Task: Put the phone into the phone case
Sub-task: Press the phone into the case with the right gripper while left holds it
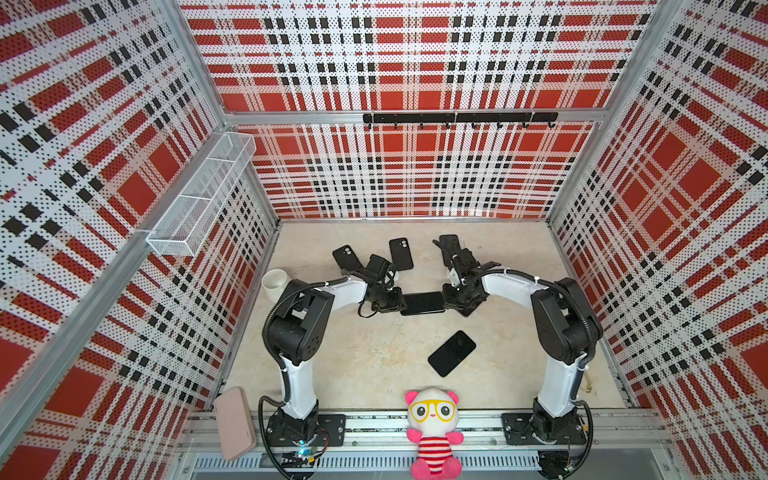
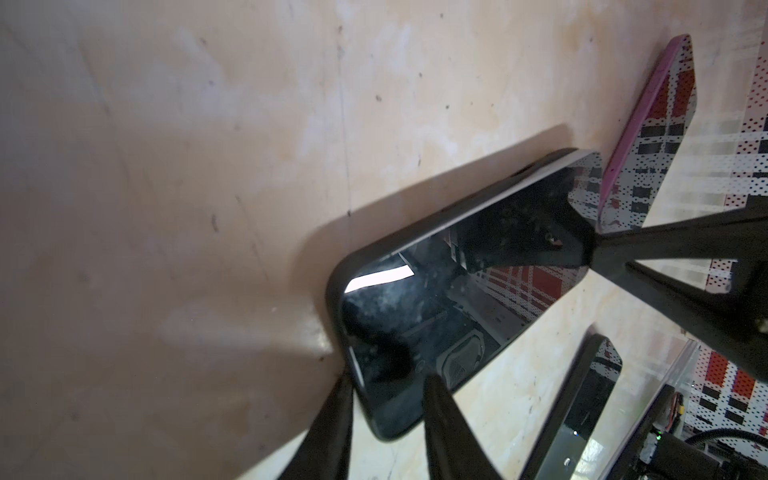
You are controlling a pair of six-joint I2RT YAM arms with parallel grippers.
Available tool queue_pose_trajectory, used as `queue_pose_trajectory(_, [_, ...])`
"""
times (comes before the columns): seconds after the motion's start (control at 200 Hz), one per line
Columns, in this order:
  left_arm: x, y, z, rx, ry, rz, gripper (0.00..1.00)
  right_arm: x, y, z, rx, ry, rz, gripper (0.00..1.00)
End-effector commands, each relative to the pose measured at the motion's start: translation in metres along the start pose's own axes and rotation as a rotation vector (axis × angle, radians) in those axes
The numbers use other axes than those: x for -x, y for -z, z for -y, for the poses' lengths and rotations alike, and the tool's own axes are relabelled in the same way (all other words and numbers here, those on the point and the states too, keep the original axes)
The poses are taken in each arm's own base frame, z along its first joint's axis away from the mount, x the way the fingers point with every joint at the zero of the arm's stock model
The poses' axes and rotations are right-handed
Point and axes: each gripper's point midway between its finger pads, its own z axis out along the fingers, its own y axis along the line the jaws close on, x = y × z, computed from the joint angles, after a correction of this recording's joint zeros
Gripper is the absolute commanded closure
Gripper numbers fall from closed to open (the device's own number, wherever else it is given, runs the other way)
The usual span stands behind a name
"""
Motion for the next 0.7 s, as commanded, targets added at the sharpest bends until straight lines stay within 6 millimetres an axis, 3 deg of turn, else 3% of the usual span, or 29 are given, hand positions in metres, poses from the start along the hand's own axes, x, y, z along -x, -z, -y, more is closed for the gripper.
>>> queue_pose_trajectory(0.0, [-0.002, -0.004, 0.013, -0.065, -0.028, -0.015, 0.68, -0.158, -0.101, 0.07, -0.253, -0.015, -0.489, 0.95])
queue_pose_trajectory(0.245, [-0.002, -0.004, 0.016, -0.074, -0.03, -0.016, 0.68, -0.181, -0.117, 0.089, -0.343, 0.005, -0.556, 0.95])
queue_pose_trajectory(0.371, [0.0, -0.002, 0.016, -0.069, -0.035, -0.007, 0.68, -0.169, -0.112, 0.081, -0.336, 0.019, -0.529, 0.94])
queue_pose_trajectory(0.501, [0.006, 0.003, 0.011, -0.049, -0.036, 0.018, 0.68, -0.121, -0.077, 0.059, -0.303, 0.046, -0.413, 0.89])
queue_pose_trajectory(0.691, [0.015, 0.01, 0.005, -0.033, -0.028, 0.05, 0.67, -0.034, 0.003, 0.022, -0.168, 0.05, -0.19, 0.78])
